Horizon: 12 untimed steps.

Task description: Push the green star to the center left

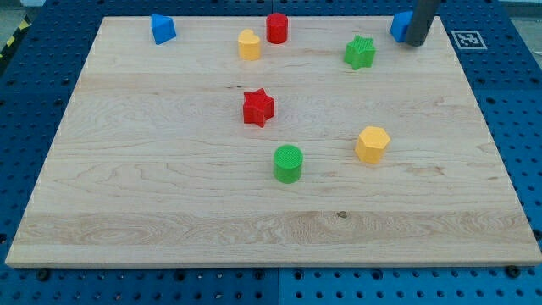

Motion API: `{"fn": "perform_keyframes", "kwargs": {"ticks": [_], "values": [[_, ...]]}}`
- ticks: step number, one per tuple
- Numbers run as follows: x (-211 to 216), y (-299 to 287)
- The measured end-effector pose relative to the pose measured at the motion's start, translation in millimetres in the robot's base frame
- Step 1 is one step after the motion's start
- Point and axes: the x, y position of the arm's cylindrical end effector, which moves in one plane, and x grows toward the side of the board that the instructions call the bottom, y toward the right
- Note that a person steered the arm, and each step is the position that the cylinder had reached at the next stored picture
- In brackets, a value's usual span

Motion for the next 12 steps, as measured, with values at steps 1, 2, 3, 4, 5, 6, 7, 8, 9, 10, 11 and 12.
{"fn": "perform_keyframes", "kwargs": {"ticks": [1, 2, 3, 4, 5, 6, 7, 8, 9, 10, 11, 12], "values": [[-0.1, -0.6], [16.8, -1.4], [47.3, -2.2], [47.3, -6.4], [35.6, -35.6], [33.5, -84.7], [33.4, -148.8], [33.4, -204.9], [33.4, -218.8], [33.8, -237.8], [37.6, -264.3], [41.2, -290.6]]}}
